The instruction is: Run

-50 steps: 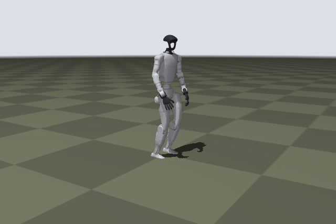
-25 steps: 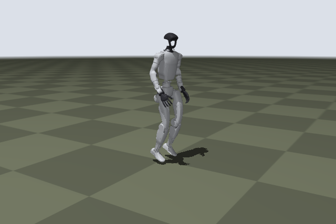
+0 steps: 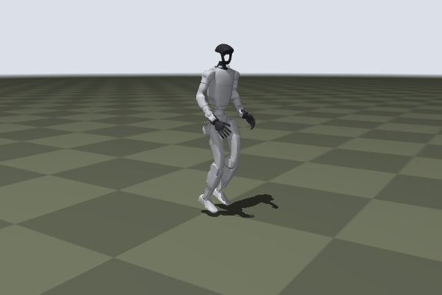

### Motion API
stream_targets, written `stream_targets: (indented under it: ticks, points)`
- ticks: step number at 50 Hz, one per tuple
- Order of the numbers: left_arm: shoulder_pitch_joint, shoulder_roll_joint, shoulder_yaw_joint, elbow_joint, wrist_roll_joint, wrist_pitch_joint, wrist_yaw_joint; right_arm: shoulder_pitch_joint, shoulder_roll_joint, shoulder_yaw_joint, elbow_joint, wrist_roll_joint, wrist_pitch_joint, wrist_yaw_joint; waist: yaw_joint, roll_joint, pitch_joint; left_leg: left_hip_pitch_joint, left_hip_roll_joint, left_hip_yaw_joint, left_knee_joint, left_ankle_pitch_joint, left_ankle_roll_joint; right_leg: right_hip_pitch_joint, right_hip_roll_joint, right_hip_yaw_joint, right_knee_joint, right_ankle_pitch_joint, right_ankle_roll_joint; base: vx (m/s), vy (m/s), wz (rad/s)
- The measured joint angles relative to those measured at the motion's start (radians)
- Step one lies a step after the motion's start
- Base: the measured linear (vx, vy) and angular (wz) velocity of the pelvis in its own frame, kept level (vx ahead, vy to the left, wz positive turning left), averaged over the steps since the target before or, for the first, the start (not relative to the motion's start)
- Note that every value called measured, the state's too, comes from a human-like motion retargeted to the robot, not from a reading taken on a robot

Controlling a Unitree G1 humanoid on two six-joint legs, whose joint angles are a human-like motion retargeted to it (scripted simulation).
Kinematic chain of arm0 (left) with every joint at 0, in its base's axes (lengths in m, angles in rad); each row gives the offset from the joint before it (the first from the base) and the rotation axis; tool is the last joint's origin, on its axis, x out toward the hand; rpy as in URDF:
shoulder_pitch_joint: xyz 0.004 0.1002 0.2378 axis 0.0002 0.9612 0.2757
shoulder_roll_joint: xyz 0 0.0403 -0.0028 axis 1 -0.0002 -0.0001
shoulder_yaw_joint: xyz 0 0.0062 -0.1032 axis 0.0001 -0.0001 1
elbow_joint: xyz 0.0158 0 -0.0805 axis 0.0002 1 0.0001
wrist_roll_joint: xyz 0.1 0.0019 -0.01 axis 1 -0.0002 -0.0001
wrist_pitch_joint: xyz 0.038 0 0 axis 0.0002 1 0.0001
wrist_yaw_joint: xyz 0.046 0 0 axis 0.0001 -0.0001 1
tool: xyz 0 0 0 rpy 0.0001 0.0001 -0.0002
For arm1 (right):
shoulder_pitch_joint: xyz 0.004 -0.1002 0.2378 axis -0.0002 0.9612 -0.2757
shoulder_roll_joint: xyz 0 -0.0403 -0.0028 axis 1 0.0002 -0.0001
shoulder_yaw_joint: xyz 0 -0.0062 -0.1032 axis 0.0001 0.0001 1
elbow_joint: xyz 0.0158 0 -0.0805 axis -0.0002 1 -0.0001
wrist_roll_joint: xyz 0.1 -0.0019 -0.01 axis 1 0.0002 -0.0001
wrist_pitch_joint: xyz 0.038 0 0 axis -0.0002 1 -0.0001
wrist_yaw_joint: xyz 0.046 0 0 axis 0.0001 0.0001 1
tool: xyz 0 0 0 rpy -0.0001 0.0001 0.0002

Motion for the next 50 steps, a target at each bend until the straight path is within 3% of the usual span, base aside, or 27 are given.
stream_targets:
  ticks: [4,8,10,13,17,20,26,31,33,35,40,45,47,50]
  points:
    - [-0.025,0.012,-0.005,-0.048,-0.034,0.008,0.000,-0.026,-0.004,0.002,-0.012,-0.014,0.000,0.016,-0.004,-0.004,0.022,-0.014,-0.010,-0.011,0.103,-0.148,0.047,-0.019,0.026,0.031,0.051,-0.116,-0.026,-0.01,0.01,0.10]
    - [-0.052,0.005,0.038,-0.056,-0.090,0.016,0.029,-0.127,-0.034,-0.026,-0.040,-0.094,0.017,-0.013,-0.004,-0.008,0.107,-0.068,-0.005,-0.012,0.376,-0.519,0.131,-0.080,0.046,0.032,0.310,-0.469,-0.123,-0.05,0.02,-0.22]
    - [-0.071,-0.008,0.056,-0.034,-0.088,0.021,0.036,-0.187,-0.050,-0.050,-0.042,-0.119,0.029,-0.049,0.007,-0.001,0.154,-0.098,0.013,0.011,0.477,-0.617,0.157,-0.109,0.037,0.006,0.415,-0.558,-0.158,-0.02,0.01,-0.33]
    - [-0.025,-0.008,0.039,-0.043,-0.064,0.012,0.021,-0.186,-0.060,-0.060,-0.068,-0.112,0.025,-0.072,0.029,0.006,0.132,-0.082,0.001,-0.002,0.404,-0.491,0.130,-0.080,0.039,0.014,0.331,-0.461,-0.143,0.02,0.00,-0.14]
    - [0.072,0.012,0.016,-0.099,-0.008,-0.002,-0.009,-0.124,-0.039,-0.030,-0.090,-0.081,0.013,-0.055,0.054,-0.008,0.051,-0.033,-0.013,-0.008,0.163,-0.168,0.049,0.008,0.019,0.004,0.062,-0.080,-0.027,0.07,0.01,-0.15]
    - [0.108,0.035,0.012,-0.145,0.002,-0.011,-0.034,-0.101,-0.024,-0.002,-0.103,-0.066,0.008,-0.027,0.068,-0.011,0.013,-0.035,0.001,0.019,0.061,-0.027,0.020,0.023,-0.007,-0.041,-0.053,0.057,0.014,0.03,0.02,-0.12]
    - [0.110,0.075,-0.010,-0.221,0.005,-0.007,-0.060,-0.110,-0.018,0.025,-0.206,-0.072,-0.025,0.024,0.083,-0.022,0.005,-0.074,0.005,0.049,0.088,-0.096,0.060,0.039,-0.033,-0.072,-0.007,-0.047,0.008,-0.02,0.05,-0.06]
    - [0.005,0.099,-0.043,-0.228,0.060,-0.010,-0.027,-0.185,-0.011,0.037,-0.279,-0.124,-0.024,0.010,0.055,-0.049,0.076,-0.140,-0.032,0.054,0.329,-0.438,0.172,-0.002,-0.069,-0.037,0.339,-0.347,-0.050,-0.07,0.06,-0.04]
    - [-0.076,0.106,-0.064,-0.217,0.111,-0.011,0.004,-0.203,0.001,0.043,-0.268,-0.142,-0.013,-0.012,0.034,-0.064,0.119,-0.175,-0.051,0.059,0.427,-0.547,0.218,-0.056,-0.084,-0.015,0.535,-0.391,-0.062,-0.06,0.03,0.13]
    - [-0.154,0.111,-0.082,-0.230,0.156,-0.013,0.043,-0.191,0.009,0.047,-0.248,-0.141,-0.004,-0.041,0.014,-0.072,0.147,-0.195,-0.070,0.055,0.473,-0.588,0.244,-0.122,-0.084,0.014,0.703,-0.364,-0.065,-0.03,0.02,0.22]
    - [-0.228,0.119,-0.085,-0.416,0.155,-0.038,0.137,-0.065,-0.015,0.049,-0.215,-0.083,-0.009,-0.069,-0.039,-0.049,0.118,-0.134,-0.091,-0.015,0.247,-0.453,0.196,-0.213,-0.028,0.030,0.743,-0.237,-0.065,0.03,-0.02,0.21]
    - [-0.190,0.111,-0.076,-0.564,0.079,-0.089,0.123,0.042,-0.041,0.060,-0.183,-0.025,-0.026,-0.021,-0.083,-0.026,0.060,-0.027,-0.058,-0.021,-0.085,-0.051,0.049,-0.164,0.002,-0.026,0.357,-0.113,-0.039,0.04,-0.03,0.16]
    - [-0.168,0.116,-0.077,-0.600,0.057,-0.107,0.109,0.066,-0.052,0.059,-0.182,-0.023,-0.036,-0.008,-0.081,-0.017,0.049,-0.027,-0.039,-0.005,-0.064,-0.015,0.015,-0.142,0.017,-0.043,0.203,-0.091,-0.026,0.00,0.00,0.00]
    - [-0.129,0.122,-0.076,-0.630,0.033,-0.119,0.098,0.089,-0.066,0.043,-0.202,-0.026,-0.046,0.002,-0.067,-0.007,0.041,-0.044,-0.002,0.033,0.098,-0.063,0.007,-0.112,0.039,-0.055,0.027,-0.089,-0.007,0.00,0.00,0.00]
